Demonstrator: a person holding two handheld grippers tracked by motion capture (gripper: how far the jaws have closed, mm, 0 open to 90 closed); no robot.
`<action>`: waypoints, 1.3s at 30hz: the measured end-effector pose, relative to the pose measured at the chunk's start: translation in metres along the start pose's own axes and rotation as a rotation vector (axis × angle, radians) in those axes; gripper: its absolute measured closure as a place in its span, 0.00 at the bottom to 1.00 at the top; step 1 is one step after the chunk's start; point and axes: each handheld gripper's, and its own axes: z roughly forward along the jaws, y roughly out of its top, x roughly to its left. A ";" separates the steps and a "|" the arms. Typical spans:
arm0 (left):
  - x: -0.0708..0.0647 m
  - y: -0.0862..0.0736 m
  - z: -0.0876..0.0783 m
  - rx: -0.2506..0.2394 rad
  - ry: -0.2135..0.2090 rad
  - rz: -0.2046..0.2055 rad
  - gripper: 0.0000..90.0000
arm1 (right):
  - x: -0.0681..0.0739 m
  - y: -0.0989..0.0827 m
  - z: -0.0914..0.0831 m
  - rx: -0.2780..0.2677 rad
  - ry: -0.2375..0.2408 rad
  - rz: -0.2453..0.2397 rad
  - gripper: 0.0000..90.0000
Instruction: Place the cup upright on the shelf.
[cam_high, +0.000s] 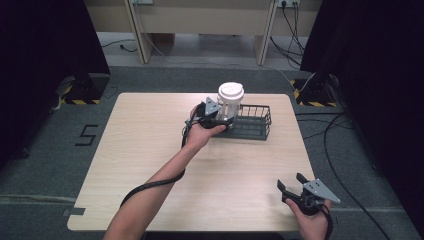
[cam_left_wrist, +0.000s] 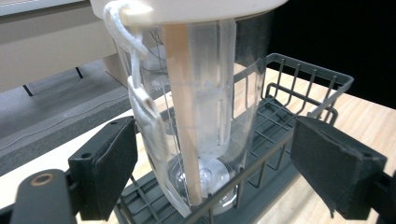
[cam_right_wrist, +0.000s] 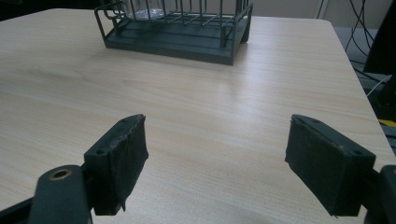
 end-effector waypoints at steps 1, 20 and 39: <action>0.000 0.000 -0.002 0.000 -0.006 -0.007 0.16 | 0.000 0.000 0.000 0.001 0.000 0.002 0.24; 0.002 -0.015 -0.049 -0.014 -0.018 0.004 0.16 | 0.001 0.000 0.000 0.001 -0.002 0.009 0.23; 0.008 -0.052 -0.103 -0.024 -0.002 0.001 0.17 | 0.001 0.000 0.000 -0.001 -0.006 0.000 0.23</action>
